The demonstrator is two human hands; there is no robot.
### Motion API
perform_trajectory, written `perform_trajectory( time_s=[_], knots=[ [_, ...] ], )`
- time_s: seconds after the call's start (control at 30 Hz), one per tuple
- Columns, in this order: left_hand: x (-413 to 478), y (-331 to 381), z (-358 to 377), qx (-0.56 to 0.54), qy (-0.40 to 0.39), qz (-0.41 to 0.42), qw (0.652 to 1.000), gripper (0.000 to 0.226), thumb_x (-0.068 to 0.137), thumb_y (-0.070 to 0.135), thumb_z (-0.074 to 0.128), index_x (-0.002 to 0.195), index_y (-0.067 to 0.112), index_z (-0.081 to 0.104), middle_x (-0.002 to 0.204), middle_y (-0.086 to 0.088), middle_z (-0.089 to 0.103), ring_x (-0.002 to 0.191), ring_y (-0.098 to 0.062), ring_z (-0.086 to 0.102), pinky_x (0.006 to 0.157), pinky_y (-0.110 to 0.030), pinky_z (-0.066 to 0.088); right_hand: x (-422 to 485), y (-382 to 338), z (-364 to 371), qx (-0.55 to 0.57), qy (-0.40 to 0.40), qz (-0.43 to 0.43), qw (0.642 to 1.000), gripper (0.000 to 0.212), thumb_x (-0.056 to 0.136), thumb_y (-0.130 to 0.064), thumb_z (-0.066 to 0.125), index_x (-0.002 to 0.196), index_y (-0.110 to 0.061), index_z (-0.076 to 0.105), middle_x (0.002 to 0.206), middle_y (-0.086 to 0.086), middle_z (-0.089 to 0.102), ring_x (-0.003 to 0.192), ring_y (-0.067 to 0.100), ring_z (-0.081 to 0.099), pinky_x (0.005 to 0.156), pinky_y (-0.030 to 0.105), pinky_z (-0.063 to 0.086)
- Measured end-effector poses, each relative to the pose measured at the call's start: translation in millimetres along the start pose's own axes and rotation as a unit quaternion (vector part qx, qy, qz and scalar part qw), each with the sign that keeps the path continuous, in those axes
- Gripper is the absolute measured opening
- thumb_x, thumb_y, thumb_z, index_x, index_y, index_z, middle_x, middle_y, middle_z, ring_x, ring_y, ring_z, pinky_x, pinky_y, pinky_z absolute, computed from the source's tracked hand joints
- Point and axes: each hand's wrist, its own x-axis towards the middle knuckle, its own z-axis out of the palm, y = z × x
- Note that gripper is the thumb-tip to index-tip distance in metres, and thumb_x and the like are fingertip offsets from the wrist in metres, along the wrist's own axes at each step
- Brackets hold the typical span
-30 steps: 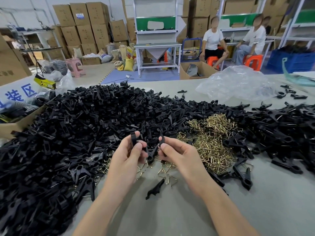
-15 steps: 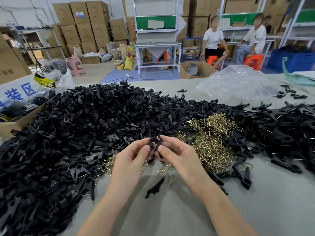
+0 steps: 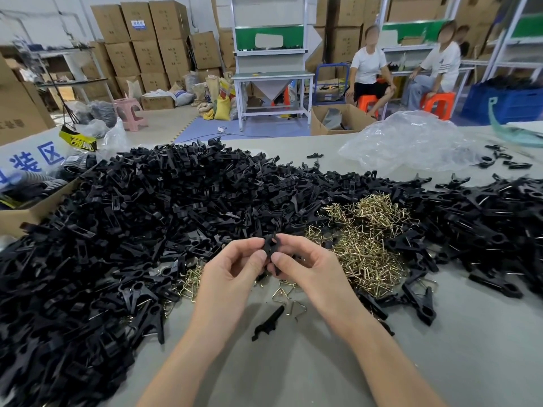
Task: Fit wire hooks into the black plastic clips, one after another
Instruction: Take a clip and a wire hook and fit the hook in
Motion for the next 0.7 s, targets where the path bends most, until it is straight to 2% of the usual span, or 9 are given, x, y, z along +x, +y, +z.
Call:
perform_trajectory(
  time_s=[0.2,0.37,0.47,0.57,0.7],
  knots=[
    [-0.4,1.4,0.4,0.019,0.010,0.015,1.000,0.016,0.096,0.012,0.065,0.103,0.023,0.072,0.082,0.005,0.076,0.072,0.001,0.066,0.066,-0.009,0.048,1.1,1.8,0.2,0.011,0.003,0.003,1.000,0.037,0.091,-0.010,0.073,0.124,-0.026,0.070,0.102,0.000,0.075,0.092,0.018,0.075,0.082,0.025,0.058],
    [-2.6,1.1,1.5,0.043,0.015,0.032,0.998,0.017,0.095,0.011,0.065,0.103,0.025,0.073,0.084,0.003,0.075,0.068,0.000,0.064,0.065,-0.010,0.047,0.5,1.1,0.0,0.021,-0.005,0.007,1.000,0.044,0.090,-0.006,0.073,0.126,-0.032,0.069,0.093,-0.006,0.074,0.085,0.013,0.074,0.079,0.023,0.058],
    [-3.5,0.8,4.2,0.060,0.020,0.049,0.997,0.023,0.096,0.008,0.063,0.102,0.028,0.073,0.094,0.003,0.070,0.073,-0.003,0.066,0.069,-0.013,0.049,0.7,-0.8,-1.9,0.030,-0.001,0.007,1.000,0.047,0.089,-0.006,0.073,0.127,-0.033,0.069,0.090,-0.001,0.068,0.084,0.016,0.074,0.079,0.024,0.059],
    [-3.9,1.2,3.8,0.074,0.006,0.059,0.995,0.028,0.097,0.006,0.061,0.104,0.031,0.073,0.096,0.004,0.069,0.077,-0.004,0.066,0.072,-0.013,0.049,0.1,-3.9,-4.7,0.047,-0.015,0.008,0.999,0.045,0.089,-0.004,0.072,0.128,-0.027,0.068,0.088,-0.003,0.069,0.083,0.020,0.074,0.077,0.025,0.059],
    [-4.5,0.8,4.1,0.060,-0.006,0.060,0.996,0.029,0.098,0.006,0.060,0.104,0.030,0.074,0.094,0.003,0.075,0.085,-0.011,0.070,0.077,-0.014,0.052,-0.5,-6.0,-6.6,0.060,-0.032,0.011,0.998,0.033,0.087,-0.001,0.072,0.114,-0.019,0.068,0.100,-0.001,0.075,0.087,0.022,0.074,0.076,0.026,0.059]
  ],
)
